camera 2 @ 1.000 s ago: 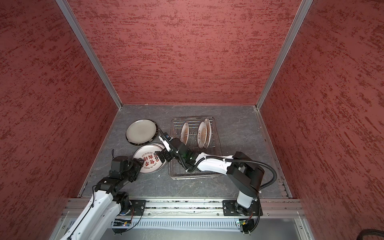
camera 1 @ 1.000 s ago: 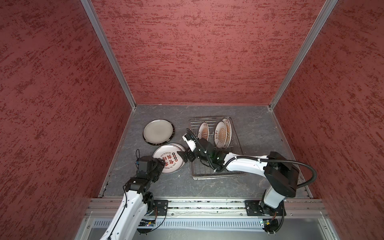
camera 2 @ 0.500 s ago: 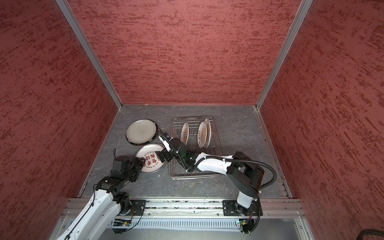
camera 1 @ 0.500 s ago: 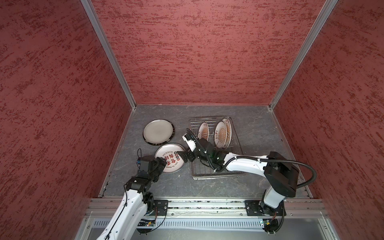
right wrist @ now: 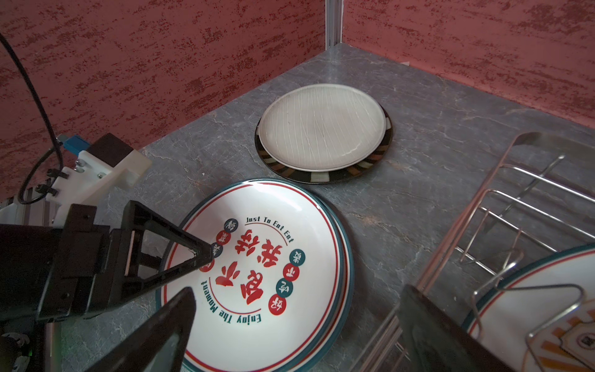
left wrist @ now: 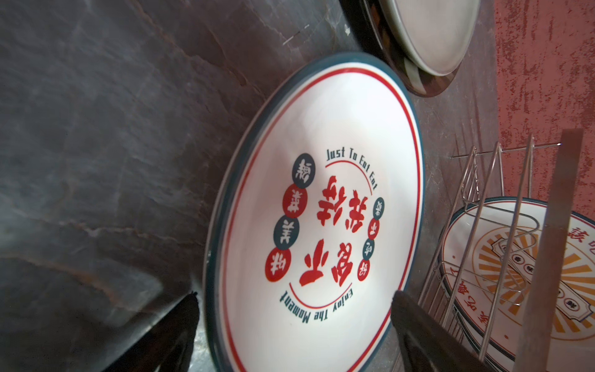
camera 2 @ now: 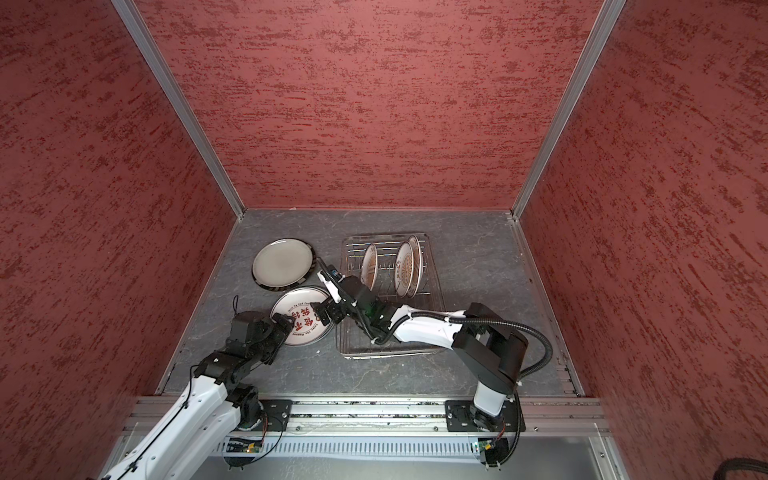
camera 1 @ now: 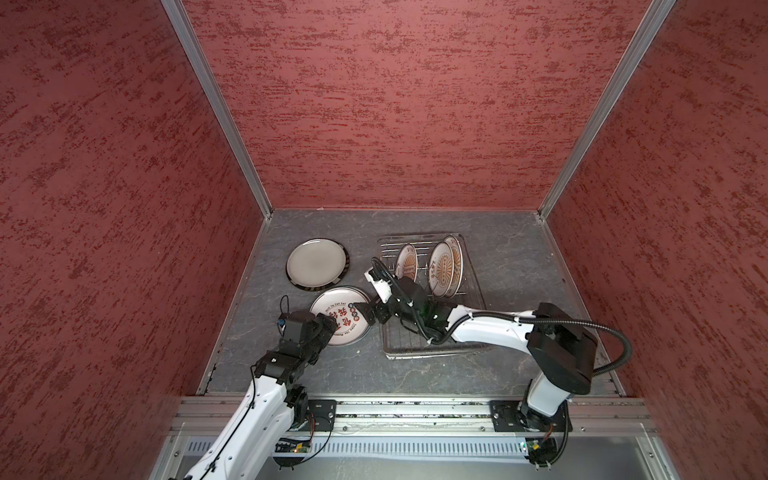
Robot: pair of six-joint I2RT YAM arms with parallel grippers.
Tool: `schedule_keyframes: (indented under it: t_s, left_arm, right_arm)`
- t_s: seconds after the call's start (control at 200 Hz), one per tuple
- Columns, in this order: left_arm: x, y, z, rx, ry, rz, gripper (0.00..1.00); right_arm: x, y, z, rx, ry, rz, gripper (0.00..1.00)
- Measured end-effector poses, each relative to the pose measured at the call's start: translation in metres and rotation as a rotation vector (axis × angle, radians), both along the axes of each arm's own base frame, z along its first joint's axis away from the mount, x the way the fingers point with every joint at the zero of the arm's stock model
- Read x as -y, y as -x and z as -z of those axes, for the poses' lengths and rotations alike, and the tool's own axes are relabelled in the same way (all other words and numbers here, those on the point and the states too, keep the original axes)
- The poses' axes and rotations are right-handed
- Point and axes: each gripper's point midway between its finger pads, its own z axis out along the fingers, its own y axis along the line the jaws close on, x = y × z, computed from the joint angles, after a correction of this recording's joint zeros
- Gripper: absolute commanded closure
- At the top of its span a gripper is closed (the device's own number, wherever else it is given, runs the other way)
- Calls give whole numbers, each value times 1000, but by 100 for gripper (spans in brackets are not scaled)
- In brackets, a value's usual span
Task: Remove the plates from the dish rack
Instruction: 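Lower the red-lettered plate onto the red-lettered stack with the left gripper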
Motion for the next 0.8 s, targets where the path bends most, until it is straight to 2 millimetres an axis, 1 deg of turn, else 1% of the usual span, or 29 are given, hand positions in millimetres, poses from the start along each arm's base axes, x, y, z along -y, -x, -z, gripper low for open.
schedule_keyframes:
  t_s: [0.125, 0.426, 0.802]
  left_arm:
    - [1, 0, 0, 2, 0, 3, 6]
    - [6, -6, -8, 47, 16, 21, 7]
    - [13, -7, -3, 23, 11, 54, 6]
  right_arm:
    - [0, 0, 0, 0, 0, 1, 1]
    - [0, 0, 0, 0, 0, 0, 1]
    - [0, 0, 0, 0, 0, 0, 1]
